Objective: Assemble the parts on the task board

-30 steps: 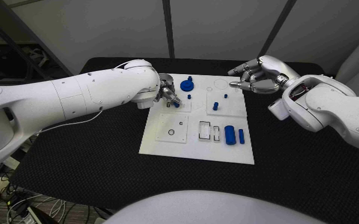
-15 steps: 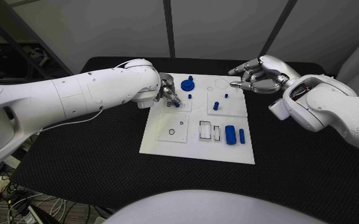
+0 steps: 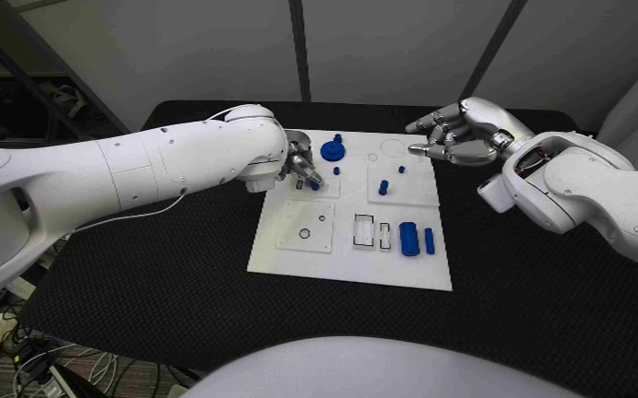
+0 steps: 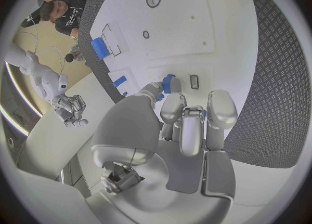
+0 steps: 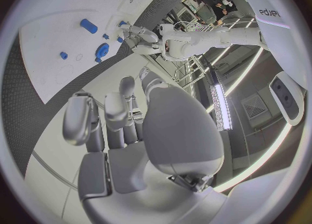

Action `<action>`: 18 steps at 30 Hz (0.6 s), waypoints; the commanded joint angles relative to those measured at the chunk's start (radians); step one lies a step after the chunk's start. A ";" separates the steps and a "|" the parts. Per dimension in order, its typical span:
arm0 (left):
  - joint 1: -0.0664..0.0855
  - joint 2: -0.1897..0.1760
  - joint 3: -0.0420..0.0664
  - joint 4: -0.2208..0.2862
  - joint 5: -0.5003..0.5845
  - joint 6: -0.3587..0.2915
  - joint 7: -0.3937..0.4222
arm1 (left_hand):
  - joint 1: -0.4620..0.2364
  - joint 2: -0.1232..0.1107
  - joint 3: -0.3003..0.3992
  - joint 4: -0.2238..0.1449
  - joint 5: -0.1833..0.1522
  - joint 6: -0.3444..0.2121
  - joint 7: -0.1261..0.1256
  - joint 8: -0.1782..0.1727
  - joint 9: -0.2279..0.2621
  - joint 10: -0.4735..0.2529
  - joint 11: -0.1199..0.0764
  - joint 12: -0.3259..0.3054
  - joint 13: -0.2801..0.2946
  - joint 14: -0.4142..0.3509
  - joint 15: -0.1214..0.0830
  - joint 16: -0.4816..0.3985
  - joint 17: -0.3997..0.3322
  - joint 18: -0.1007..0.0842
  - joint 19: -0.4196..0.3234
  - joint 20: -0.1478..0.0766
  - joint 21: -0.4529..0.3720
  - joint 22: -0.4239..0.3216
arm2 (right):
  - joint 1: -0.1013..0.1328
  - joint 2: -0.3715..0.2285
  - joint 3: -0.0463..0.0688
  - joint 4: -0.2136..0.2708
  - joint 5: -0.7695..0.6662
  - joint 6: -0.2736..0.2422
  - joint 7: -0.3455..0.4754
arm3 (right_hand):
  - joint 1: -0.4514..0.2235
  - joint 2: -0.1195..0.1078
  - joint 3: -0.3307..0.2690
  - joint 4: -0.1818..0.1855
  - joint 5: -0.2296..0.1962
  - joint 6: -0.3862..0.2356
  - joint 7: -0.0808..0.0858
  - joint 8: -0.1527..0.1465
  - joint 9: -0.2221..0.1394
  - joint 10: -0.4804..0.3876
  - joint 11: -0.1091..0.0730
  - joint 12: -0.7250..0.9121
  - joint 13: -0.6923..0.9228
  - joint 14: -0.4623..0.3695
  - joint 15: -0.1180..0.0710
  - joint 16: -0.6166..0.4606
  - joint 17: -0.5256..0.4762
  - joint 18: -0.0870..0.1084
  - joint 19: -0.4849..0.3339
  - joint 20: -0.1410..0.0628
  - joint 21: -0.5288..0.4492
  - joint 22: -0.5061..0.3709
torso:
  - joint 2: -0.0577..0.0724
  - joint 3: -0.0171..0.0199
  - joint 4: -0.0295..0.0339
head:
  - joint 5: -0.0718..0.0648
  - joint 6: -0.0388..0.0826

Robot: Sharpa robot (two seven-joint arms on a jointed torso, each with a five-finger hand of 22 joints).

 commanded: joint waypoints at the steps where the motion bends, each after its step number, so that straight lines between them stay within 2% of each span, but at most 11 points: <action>1: -0.008 0.004 -0.008 -0.003 -0.005 0.037 -0.015 | -0.006 0.003 0.199 -0.196 0.000 0.007 -0.002 -0.007 -0.001 0.006 0.000 -0.001 0.000 0.091 -0.005 0.004 0.205 -0.001 0.005 0.000 0.004 -0.001 | 0.002 -0.001 0.001 0.003 -0.003 0.005 0.004 | -0.012 0.001 -0.002 0.003 0.003 0.003 -0.001 -0.002 -0.001 0.007 0.002 0.004 -0.001 0.008 0.000 -0.002 0.001 0.010 0.006 0.000 -0.005 -0.002 | 0.000 0.0000 -0.0004 | 0.000 -0.002; 18: -0.008 0.005 -0.011 -0.006 -0.041 0.025 -0.016 | -0.015 -0.001 0.213 -0.203 0.011 0.012 -0.003 -0.008 0.005 0.010 -0.001 -0.001 0.002 0.092 -0.005 0.007 0.209 -0.002 0.008 0.000 0.007 0.006 | 0.002 0.001 0.001 0.003 -0.004 0.004 0.005 | -0.012 0.001 -0.002 0.003 0.003 0.003 -0.001 -0.002 -0.001 0.007 0.002 0.004 -0.001 0.008 0.000 -0.002 0.001 0.010 0.006 0.000 -0.005 -0.002 | 0.000 -0.0003 0.0005 | 0.001 -0.005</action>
